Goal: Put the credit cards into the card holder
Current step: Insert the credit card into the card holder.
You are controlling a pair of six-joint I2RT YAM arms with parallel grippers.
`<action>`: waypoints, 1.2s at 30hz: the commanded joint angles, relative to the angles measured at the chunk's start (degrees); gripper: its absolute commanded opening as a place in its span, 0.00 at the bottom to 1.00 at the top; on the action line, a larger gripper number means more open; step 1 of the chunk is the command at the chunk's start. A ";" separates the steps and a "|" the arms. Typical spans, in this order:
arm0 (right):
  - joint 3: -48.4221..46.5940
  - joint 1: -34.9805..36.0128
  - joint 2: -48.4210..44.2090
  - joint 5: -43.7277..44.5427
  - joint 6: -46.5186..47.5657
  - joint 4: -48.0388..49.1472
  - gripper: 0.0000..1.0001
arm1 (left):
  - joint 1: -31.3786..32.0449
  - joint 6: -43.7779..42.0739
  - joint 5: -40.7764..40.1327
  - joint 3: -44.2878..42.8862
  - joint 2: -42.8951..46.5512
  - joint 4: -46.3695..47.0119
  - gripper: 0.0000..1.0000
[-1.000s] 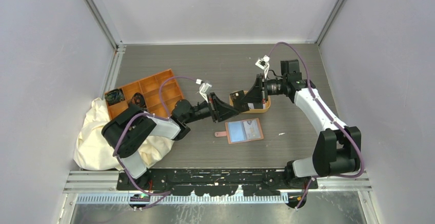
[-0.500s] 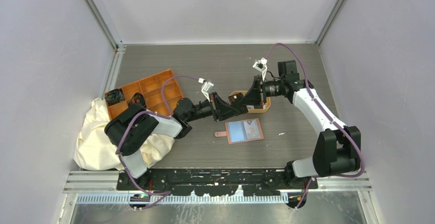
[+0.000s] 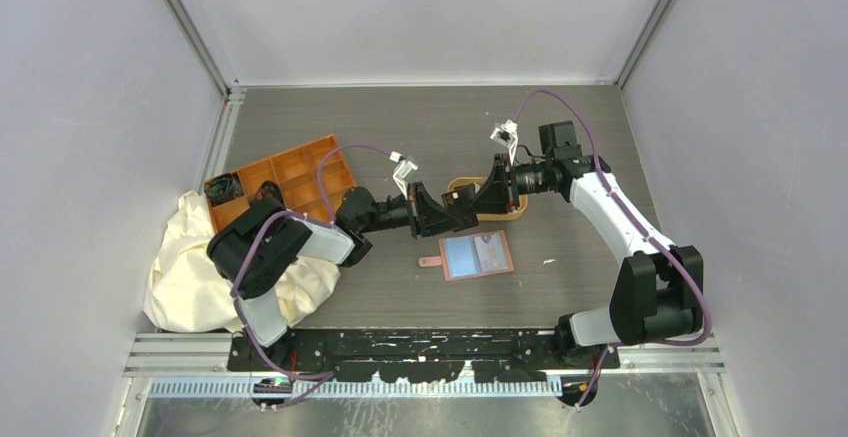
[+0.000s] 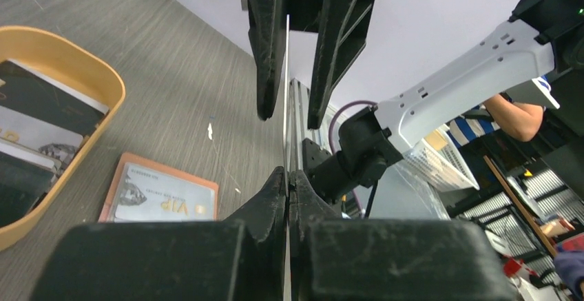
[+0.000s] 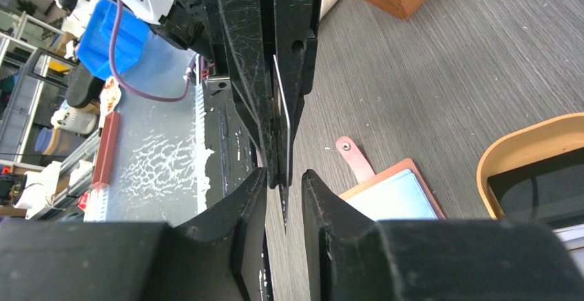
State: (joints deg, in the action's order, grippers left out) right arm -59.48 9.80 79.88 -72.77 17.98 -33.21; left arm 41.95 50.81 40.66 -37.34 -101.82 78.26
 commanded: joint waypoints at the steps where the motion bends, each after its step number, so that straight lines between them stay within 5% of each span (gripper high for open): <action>1: -2.35 0.56 -0.71 0.19 4.45 -3.19 0.31 | -0.78 0.39 7.60 -2.09 -1.87 3.67 0.00; 17: -4.43 2.40 0.72 1.38 8.92 -9.03 0.26 | -0.82 1.44 13.99 -5.17 -5.08 0.67 0.00; 23: -6.63 2.96 1.20 1.51 12.78 -14.46 0.01 | -0.89 -0.62 14.00 -5.97 -4.47 -3.22 0.00; 27: -7.62 2.88 0.93 3.02 12.88 -15.75 0.01 | -2.18 -1.25 7.61 -3.19 -2.29 -2.44 0.27; 30: -4.07 0.80 -0.65 3.92 4.09 -9.09 0.01 | -4.00 -4.42 0.53 2.20 2.57 -2.65 0.45; 33: 1.40 -1.34 -4.16 8.47 -5.43 2.56 0.01 | -4.78 -10.46 -5.09 6.79 9.55 -8.86 0.51; 36: 3.06 0.01 -6.30 15.17 4.25 -1.41 0.01 | -4.70 -17.72 -9.92 7.12 15.07 -22.92 0.50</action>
State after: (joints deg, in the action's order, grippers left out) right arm -57.63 8.95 78.08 -64.73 19.29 -37.91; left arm 37.15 43.83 39.44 -30.35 -94.41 67.42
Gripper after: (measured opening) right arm 0.037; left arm 0.503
